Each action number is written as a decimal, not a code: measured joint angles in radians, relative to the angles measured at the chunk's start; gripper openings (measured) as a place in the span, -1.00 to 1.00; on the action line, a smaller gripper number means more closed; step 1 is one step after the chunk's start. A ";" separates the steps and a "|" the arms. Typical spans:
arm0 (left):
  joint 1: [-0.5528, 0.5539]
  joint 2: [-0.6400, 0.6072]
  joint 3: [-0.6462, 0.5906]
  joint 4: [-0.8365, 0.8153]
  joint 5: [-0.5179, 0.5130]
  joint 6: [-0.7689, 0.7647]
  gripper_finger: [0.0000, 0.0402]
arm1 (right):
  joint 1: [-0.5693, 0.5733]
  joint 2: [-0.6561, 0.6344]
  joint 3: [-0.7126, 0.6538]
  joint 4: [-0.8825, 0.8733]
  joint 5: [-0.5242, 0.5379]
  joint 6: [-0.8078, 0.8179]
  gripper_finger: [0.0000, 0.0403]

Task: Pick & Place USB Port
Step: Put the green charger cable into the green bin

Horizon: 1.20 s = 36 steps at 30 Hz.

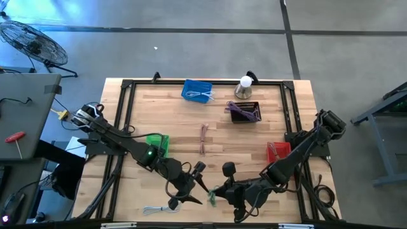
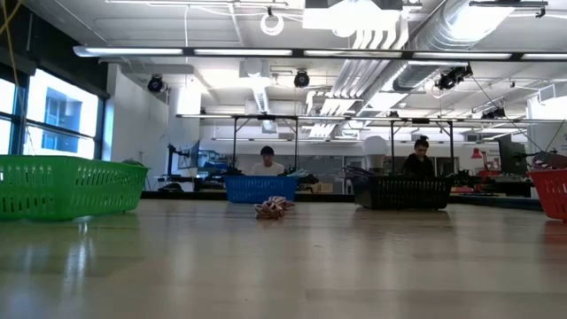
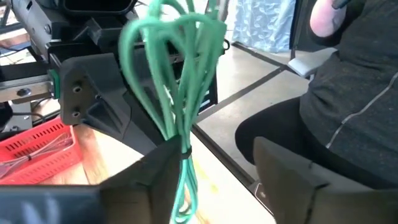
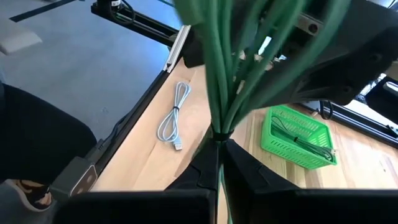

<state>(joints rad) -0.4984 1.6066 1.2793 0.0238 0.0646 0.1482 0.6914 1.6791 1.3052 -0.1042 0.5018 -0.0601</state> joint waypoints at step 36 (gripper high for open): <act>0.002 0.084 0.001 0.038 -0.142 0.002 0.21 | -0.052 0.016 -0.023 0.027 -0.093 0.034 -1.00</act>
<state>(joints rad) -0.4967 1.6909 1.2800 0.0614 -0.0775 0.1501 0.6392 1.6951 1.2818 -0.0775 0.4090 -0.0263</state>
